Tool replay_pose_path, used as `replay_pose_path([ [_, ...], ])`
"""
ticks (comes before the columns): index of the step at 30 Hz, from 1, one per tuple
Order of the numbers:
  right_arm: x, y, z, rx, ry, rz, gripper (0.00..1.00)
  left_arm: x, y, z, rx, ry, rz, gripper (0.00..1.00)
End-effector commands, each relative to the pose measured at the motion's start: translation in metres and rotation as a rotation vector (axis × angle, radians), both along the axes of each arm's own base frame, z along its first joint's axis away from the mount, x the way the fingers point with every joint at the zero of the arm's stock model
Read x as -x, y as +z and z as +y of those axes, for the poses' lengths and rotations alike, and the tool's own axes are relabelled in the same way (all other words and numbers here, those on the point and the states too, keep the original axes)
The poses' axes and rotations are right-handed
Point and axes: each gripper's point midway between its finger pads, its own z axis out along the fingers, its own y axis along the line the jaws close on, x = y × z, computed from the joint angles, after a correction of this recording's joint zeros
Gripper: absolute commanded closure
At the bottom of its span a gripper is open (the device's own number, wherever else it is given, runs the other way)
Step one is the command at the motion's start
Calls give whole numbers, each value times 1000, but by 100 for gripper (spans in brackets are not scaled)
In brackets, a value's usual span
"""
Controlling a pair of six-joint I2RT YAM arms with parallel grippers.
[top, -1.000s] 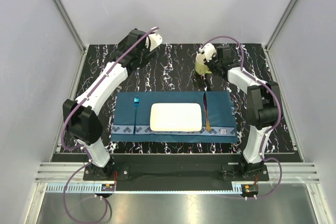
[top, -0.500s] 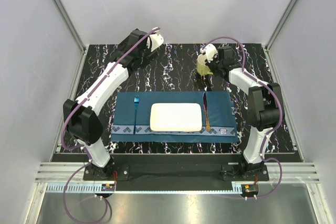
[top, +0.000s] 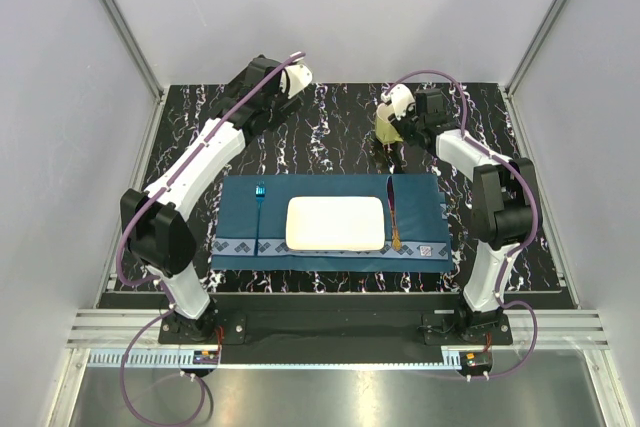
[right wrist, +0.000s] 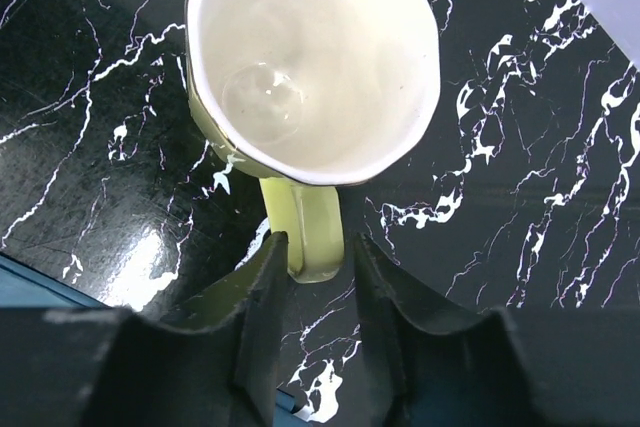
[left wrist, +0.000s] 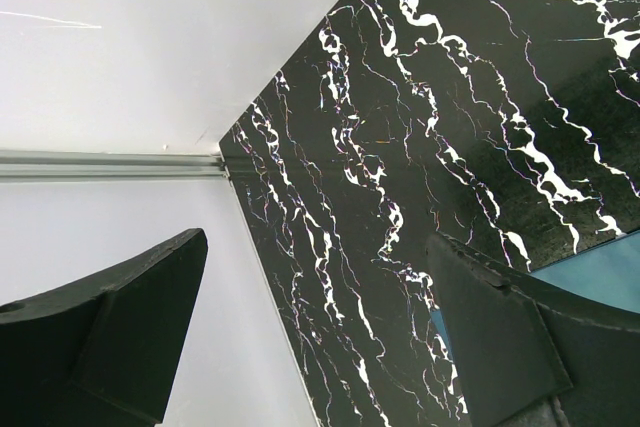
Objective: Set the dinner table for one person
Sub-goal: Move the cup to the center of the board.
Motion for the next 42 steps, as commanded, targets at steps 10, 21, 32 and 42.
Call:
replay_pose_path([
  [10,-2,38,-1,-19,-3,-70,40,0,46,-4,62,1,-116,1],
  [21,-7,75,15,-115,-8,-88,33,-1,45,-5,69,-3,-113,1],
  [32,8,110,34,-252,-20,35,28,3,50,-9,58,-27,-120,1],
  [42,14,85,37,-348,-137,491,26,8,38,-11,75,-40,-100,1],
])
